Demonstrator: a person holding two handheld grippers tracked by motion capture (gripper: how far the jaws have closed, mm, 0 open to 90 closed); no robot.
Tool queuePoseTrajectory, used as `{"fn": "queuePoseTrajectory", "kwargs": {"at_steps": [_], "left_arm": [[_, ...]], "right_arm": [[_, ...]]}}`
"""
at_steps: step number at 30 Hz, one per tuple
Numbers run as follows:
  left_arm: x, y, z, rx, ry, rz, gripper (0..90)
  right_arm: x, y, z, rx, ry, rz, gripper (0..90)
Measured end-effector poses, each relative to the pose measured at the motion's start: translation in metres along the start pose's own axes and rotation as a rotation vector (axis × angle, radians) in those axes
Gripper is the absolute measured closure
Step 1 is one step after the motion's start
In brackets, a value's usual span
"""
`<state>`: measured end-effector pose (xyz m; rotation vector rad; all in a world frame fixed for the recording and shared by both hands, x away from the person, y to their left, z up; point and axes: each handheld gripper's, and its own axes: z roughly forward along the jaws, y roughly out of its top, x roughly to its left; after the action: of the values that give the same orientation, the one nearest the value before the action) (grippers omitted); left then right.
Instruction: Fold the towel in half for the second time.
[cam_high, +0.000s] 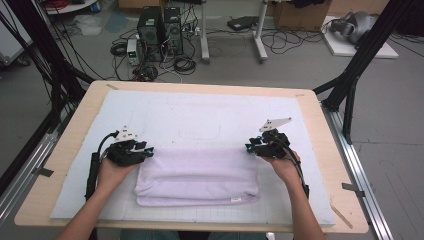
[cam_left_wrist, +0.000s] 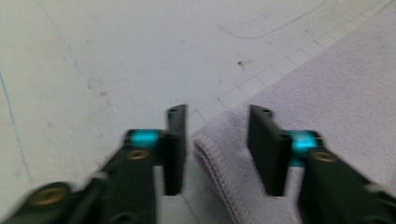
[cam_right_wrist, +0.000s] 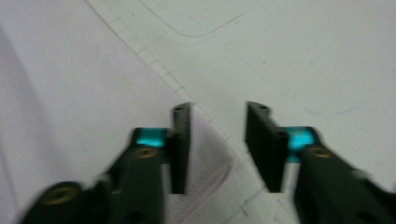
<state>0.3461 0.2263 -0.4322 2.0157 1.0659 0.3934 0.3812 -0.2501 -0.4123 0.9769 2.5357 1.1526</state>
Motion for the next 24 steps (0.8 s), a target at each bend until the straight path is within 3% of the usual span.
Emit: {"fn": "queuePoseTrajectory", "kwargs": {"at_steps": [1, 4, 5, 6, 7, 9, 11, 14, 18, 21, 22, 24], "left_arm": [[0.001, -0.001, 0.002, 0.017, -0.003, -0.001, 46.2], [0.002, -0.004, 0.010, 0.055, -0.034, -0.005, 47.0], [0.000, -0.004, 0.011, 0.048, -0.055, 0.006, 55.0], [-0.003, -0.003, 0.011, 0.041, -0.047, 0.031, 64.5], [-0.006, -0.002, 0.010, 0.034, -0.035, 0.053, 71.5], [-0.008, 0.000, 0.007, 0.015, -0.009, 0.072, 78.6], [-0.006, 0.005, 0.005, -0.018, 0.014, 0.065, 79.7], [0.002, 0.021, 0.003, -0.055, 0.053, 0.059, 80.1], [0.013, 0.054, 0.003, -0.093, 0.097, 0.066, 80.1], [0.020, 0.079, 0.007, -0.120, 0.124, 0.069, 80.0], [0.024, 0.085, 0.011, -0.114, 0.138, 0.084, 79.4], [0.031, 0.091, 0.017, -0.085, 0.157, 0.062, 70.0]], "right_arm": [[-0.004, -0.003, 0.001, 0.004, 0.042, 0.036, 49.7], [-0.004, -0.009, 0.009, 0.063, 0.082, 0.039, 44.5], [-0.002, -0.010, 0.011, 0.072, 0.093, 0.032, 47.2], [0.001, -0.010, 0.014, 0.091, 0.102, 0.022, 53.9], [0.004, -0.010, 0.016, 0.105, 0.111, 0.010, 66.1], [0.009, -0.007, 0.019, 0.116, 0.118, -0.025, 77.6], [0.013, -0.001, 0.019, 0.108, 0.100, -0.058, 79.4], [0.012, 0.009, 0.016, 0.071, 0.052, -0.057, 80.1], [0.005, 0.028, 0.006, -0.014, -0.025, -0.063, 80.5], [-0.006, 0.045, 0.004, -0.041, -0.054, -0.062, 80.2], [-0.012, 0.052, 0.005, -0.045, -0.068, -0.056, 78.9], [-0.025, 0.060, 0.009, -0.049, -0.122, -0.035, 62.7]]}}
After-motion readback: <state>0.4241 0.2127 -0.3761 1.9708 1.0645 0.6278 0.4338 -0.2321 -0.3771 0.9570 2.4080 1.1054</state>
